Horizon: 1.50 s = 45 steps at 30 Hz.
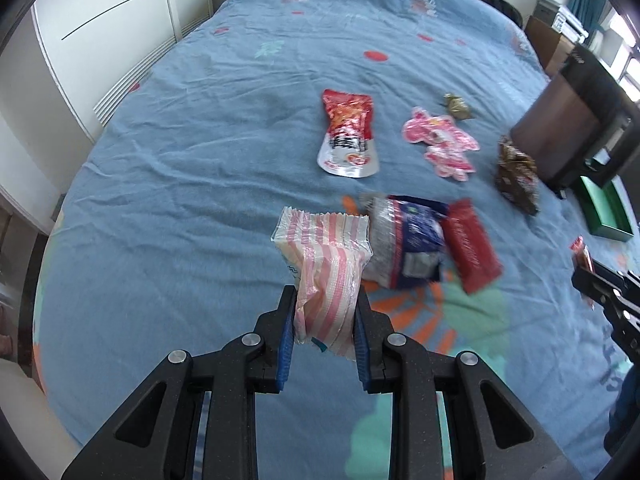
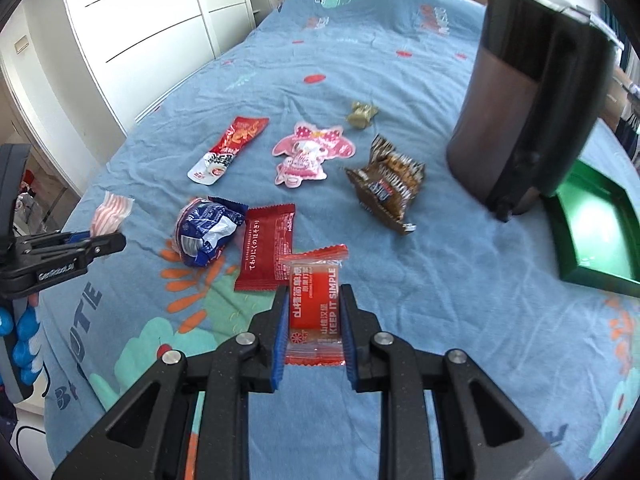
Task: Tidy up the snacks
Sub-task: 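Carry both candies up and over to the green tray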
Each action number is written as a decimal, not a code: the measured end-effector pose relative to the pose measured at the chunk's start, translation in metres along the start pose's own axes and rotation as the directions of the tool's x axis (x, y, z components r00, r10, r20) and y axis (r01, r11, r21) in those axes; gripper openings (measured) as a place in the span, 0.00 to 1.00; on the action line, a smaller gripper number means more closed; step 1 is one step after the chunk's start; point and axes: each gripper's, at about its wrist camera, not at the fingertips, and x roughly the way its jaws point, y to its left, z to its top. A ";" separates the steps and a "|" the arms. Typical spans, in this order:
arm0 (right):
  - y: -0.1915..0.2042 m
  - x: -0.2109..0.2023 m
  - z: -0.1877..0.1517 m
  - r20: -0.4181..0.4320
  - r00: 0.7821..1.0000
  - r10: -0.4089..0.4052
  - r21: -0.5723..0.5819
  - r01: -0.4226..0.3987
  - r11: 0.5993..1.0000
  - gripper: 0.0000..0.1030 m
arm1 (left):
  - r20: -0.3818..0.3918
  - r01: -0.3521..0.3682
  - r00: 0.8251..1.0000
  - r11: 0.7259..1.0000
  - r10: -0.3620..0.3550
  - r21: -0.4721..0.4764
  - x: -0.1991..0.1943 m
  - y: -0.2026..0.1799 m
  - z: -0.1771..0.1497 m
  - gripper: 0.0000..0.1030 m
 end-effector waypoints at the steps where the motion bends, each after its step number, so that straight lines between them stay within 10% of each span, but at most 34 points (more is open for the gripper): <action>1: 0.000 -0.006 -0.001 0.008 1.000 -0.006 -0.001 0.006 1.000 0.71 | 0.005 -0.002 1.000 1.000 0.002 0.005 -0.006 -0.003 -0.004 0.22; 45: -0.123 -0.130 -0.045 0.202 0.970 -0.137 0.209 0.094 0.973 0.71 | 0.027 0.107 0.993 0.974 -0.115 0.199 -0.081 -0.173 -0.034 0.22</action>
